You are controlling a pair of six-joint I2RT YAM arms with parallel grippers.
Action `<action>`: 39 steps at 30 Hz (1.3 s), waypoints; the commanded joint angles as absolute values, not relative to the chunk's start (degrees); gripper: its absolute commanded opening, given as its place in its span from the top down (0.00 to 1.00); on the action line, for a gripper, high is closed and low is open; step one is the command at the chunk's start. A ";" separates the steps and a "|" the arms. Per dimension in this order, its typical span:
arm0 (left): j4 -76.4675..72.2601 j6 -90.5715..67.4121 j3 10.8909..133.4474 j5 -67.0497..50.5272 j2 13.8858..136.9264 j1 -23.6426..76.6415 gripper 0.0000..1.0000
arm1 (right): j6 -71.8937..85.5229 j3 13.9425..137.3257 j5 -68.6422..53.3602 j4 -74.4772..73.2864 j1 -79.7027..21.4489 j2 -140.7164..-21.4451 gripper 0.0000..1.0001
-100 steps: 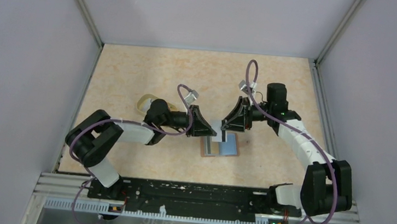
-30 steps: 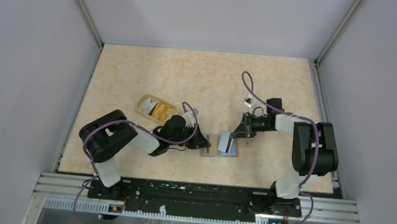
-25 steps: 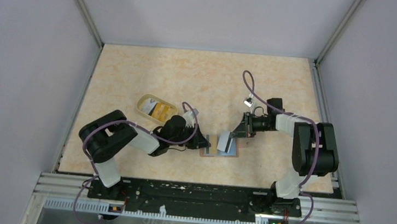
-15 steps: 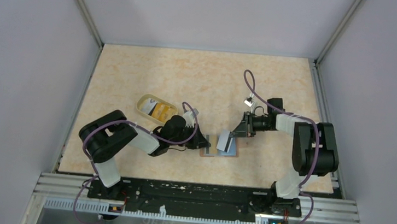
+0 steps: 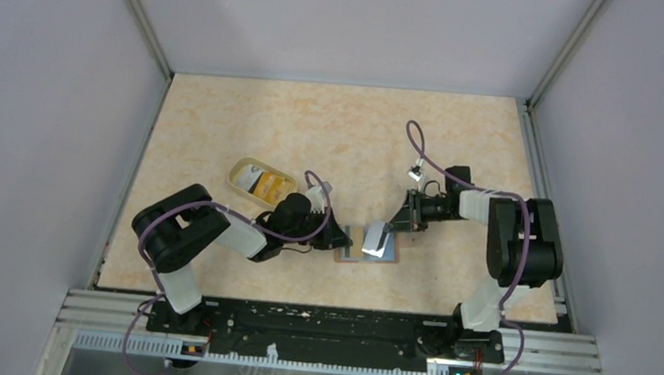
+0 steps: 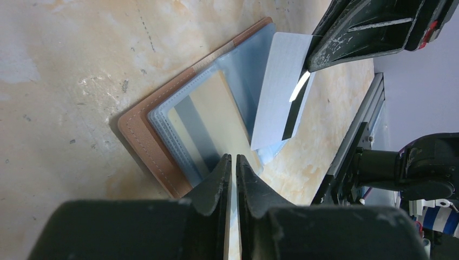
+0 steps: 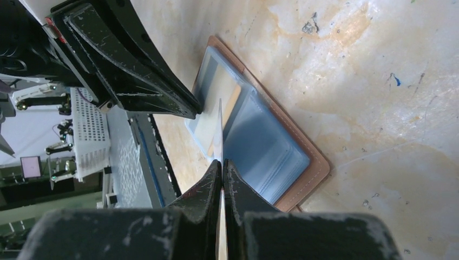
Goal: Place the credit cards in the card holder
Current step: Insert the credit card into the card holder.
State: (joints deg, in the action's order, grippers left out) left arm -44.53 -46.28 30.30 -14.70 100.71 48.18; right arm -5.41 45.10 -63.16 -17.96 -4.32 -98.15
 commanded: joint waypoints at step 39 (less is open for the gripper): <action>-43.94 -44.32 30.28 -14.92 101.25 48.52 0.88 | -3.62 51.18 -53.17 -21.46 -10.55 -105.26 1.00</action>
State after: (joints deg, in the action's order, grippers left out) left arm -44.62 -45.41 30.30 -14.85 100.71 48.21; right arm -2.74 48.93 -56.77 -20.47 -9.76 -104.51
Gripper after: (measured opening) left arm 0.117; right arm 0.006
